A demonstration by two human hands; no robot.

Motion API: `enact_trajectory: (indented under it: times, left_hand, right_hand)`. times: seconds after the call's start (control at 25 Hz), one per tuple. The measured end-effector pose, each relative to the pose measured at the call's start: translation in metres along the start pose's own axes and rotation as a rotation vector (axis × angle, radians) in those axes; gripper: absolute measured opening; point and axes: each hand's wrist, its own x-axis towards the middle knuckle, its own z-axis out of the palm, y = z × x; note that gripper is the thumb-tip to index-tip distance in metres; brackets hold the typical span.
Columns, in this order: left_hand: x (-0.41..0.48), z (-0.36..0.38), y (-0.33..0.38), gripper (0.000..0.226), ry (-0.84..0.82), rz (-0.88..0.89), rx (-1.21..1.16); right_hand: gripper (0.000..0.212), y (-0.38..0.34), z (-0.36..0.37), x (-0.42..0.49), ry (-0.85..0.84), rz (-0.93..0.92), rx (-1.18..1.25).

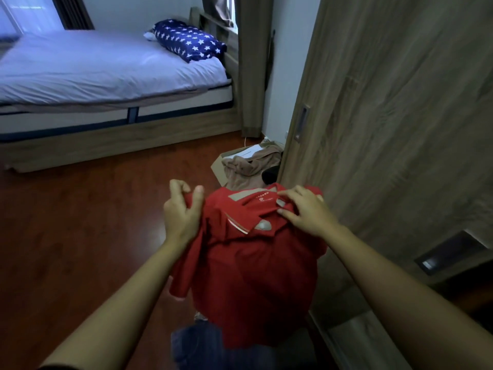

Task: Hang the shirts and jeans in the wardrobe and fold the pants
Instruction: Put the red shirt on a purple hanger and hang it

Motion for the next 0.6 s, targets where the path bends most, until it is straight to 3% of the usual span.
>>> enact_trajectory:
  times: [0.16, 0.28, 0.4, 0.52, 0.6]
  left_hand:
    - [0.006, 0.004, -0.017, 0.055, -0.296, 0.132, 0.432]
    - [0.003, 0.017, -0.009, 0.053, -0.415, 0.245, 0.684]
    - [0.005, 0.035, 0.01, 0.036, -0.447, 0.14, 0.714]
    - [0.013, 0.044, 0.019, 0.034, -0.5, 0.112, 0.737]
    - [0.018, 0.04, 0.025, 0.027, -0.448, 0.106, 0.54]
  right_hand:
    - [0.056, -0.017, 0.006, 0.001, -0.039, 0.028, 0.083]
    - [0.058, -0.018, 0.007, 0.011, -0.164, 0.138, 0.171]
    - [0.067, -0.02, 0.002, 0.026, -0.128, 0.32, 0.255]
    - [0.062, -0.025, -0.005, 0.034, -0.083, 0.46, 0.002]
    - [0.054, -0.028, -0.01, 0.033, -0.004, 0.492, -0.15]
